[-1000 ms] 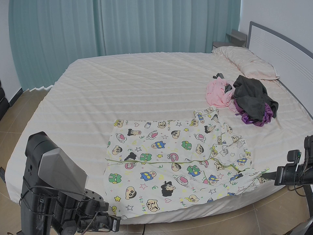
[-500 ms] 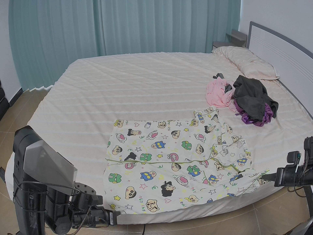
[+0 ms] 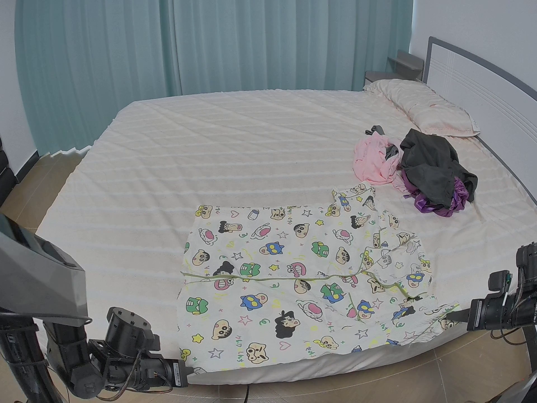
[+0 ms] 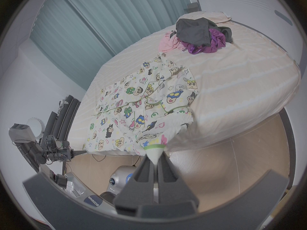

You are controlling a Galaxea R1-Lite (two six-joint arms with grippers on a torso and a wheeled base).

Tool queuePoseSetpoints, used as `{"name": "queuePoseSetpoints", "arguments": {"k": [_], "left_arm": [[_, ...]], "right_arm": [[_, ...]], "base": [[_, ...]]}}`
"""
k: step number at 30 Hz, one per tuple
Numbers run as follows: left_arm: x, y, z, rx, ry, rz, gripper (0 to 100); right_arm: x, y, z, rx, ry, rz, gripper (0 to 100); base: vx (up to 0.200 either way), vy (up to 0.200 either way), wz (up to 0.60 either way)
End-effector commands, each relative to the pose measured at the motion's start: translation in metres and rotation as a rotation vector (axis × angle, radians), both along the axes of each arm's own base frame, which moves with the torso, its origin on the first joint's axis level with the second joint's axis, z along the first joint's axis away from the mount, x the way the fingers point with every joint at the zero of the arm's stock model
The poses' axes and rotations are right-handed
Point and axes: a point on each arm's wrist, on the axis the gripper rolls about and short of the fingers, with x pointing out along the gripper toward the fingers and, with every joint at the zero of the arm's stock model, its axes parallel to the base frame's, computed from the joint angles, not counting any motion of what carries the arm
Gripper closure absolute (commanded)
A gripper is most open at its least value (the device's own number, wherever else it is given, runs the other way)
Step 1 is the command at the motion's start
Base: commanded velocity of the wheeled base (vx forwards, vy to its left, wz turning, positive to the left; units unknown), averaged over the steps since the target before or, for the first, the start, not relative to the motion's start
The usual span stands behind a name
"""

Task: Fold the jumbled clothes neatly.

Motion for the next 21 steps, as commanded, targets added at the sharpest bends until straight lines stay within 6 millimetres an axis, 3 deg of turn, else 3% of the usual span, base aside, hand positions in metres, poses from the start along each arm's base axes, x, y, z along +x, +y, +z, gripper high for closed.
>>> {"name": "queuePoseSetpoints", "arguments": {"k": [1, 5, 11, 16, 17, 18, 21], "left_arm": [[-0.01, 0.005, 0.024, -0.026, -0.045, 0.007, 100], [-0.005, 0.003, 0.028, -0.026, -0.038, 0.011, 100], [0.024, -0.005, 0.045, -0.09, -0.057, 0.105, 100], [0.062, -0.018, 0.086, -0.138, 0.006, 0.222, 100], [0.062, -0.018, 0.086, -0.138, 0.006, 0.222, 100], [0.077, -0.014, 0.101, -0.144, 0.018, 0.273, 100], [0.096, -0.007, 0.115, -0.157, 0.007, 0.327, 100]], "right_arm": [[0.001, 0.0, -0.008, -0.002, 0.047, 0.004, 100], [0.005, 0.0, -0.007, -0.001, 0.038, 0.005, 100], [0.014, -0.001, 0.001, 0.008, 0.002, 0.001, 100], [0.03, -0.001, 0.008, 0.021, -0.016, -0.014, 100], [0.03, -0.001, 0.008, 0.021, -0.016, -0.014, 100], [0.037, -0.001, 0.011, 0.033, -0.021, -0.028, 100], [0.049, -0.003, 0.014, 0.043, -0.028, -0.042, 100]], "base": [[0.0, 0.0, 0.0], [0.0, 0.0, 0.0], [0.0, 0.0, 0.0], [0.0, 0.0, 0.0], [0.0, 0.0, 0.0], [0.0, 0.0, 0.0], [0.0, 0.0, 0.0]]}}
